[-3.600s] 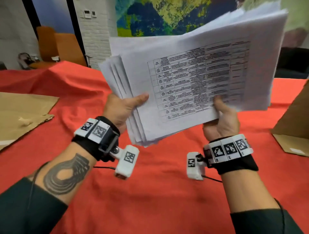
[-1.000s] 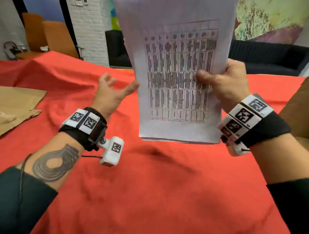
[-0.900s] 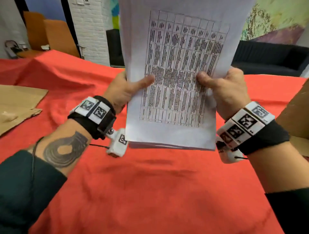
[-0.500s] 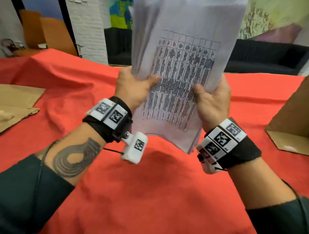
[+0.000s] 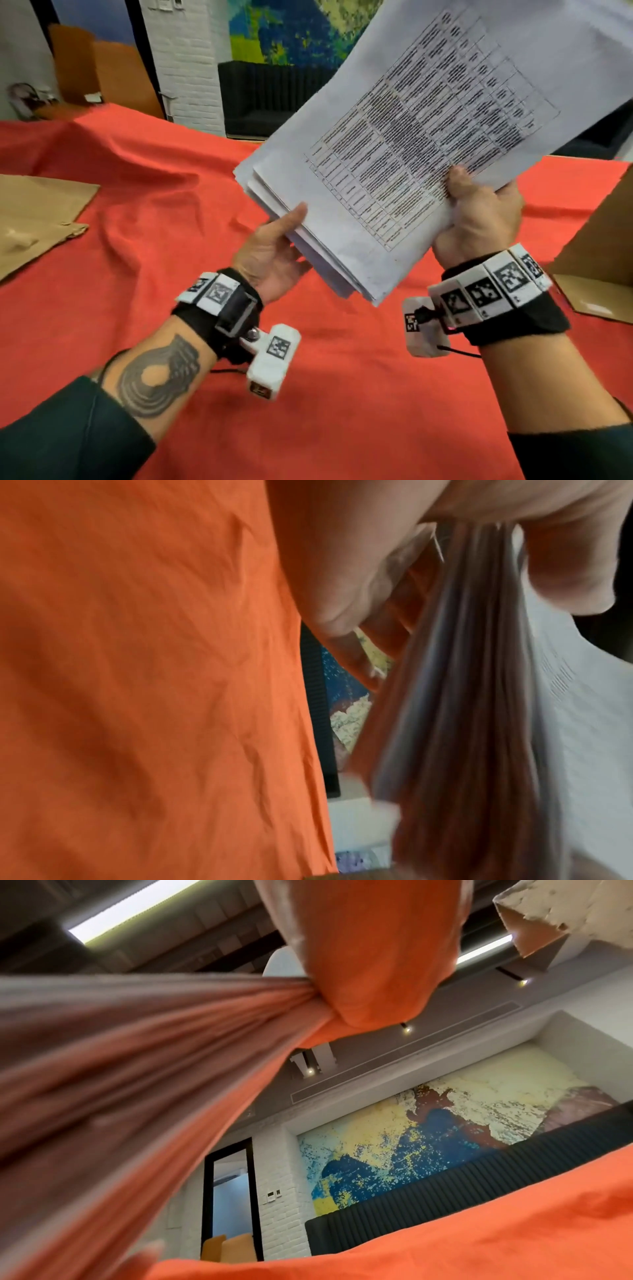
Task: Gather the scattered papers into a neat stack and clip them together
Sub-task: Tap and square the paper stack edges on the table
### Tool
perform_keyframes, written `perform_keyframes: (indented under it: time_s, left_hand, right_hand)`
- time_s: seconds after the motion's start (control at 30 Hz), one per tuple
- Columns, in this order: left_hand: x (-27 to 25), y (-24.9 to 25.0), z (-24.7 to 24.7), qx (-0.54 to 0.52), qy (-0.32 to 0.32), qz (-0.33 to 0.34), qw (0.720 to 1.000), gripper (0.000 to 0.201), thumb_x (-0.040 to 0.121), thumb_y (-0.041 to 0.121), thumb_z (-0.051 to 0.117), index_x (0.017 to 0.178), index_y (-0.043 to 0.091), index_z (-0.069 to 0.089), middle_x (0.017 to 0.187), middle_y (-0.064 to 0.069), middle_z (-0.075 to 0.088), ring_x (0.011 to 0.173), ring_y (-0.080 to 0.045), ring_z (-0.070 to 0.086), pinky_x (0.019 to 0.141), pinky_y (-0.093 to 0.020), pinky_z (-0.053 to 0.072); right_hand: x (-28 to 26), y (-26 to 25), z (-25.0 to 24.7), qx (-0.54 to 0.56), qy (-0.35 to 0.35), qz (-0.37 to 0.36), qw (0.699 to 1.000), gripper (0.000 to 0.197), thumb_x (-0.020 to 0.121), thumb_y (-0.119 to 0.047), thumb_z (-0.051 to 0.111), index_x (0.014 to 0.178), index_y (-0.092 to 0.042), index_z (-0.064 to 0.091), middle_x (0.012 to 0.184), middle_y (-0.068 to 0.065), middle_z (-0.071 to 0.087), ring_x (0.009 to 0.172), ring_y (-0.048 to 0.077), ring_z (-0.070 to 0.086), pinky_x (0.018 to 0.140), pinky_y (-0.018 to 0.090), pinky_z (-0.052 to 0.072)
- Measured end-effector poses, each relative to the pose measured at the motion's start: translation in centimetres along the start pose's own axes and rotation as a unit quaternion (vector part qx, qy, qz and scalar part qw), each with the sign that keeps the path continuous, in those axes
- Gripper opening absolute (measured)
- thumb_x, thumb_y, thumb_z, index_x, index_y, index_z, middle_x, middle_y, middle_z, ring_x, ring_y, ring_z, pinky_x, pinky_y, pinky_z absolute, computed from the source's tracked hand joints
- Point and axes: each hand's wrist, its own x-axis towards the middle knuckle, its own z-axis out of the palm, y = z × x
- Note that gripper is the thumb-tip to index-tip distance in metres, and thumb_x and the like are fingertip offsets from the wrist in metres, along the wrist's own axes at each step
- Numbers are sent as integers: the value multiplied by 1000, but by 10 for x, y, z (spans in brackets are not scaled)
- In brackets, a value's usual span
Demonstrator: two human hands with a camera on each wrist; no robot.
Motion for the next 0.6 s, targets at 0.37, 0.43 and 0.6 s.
perform_keyframes:
  time_s: [0.37,0.43,0.6]
  left_hand:
    - [17,30,-11,261,174,198,929,20,66,8,93,82,13,81,92,-4,81,83,-22,76,82,-44,64]
    - [17,46,-23,334,168,214,902,18,70,11,93,71,13,75,70,7,77,57,-10,67,55,-27,58]
    - [16,63,-24,403,122,222,879,37,56,27,98,80,8,76,93,-7,79,77,-14,64,74,-41,63]
  right_hand:
    - [22,-40,-63,-87,-67,-11,994,34,80,13,72,98,-16,69,86,0,76,76,17,71,72,37,61]
    - [31,-53,-84,-171,-82,-21,982,28,80,6,76,92,-18,69,79,-4,77,68,13,70,66,30,58]
    - [33,-39,-101,-243,-188,9,952,49,75,14,74,121,-3,67,110,10,77,95,22,75,80,33,62]
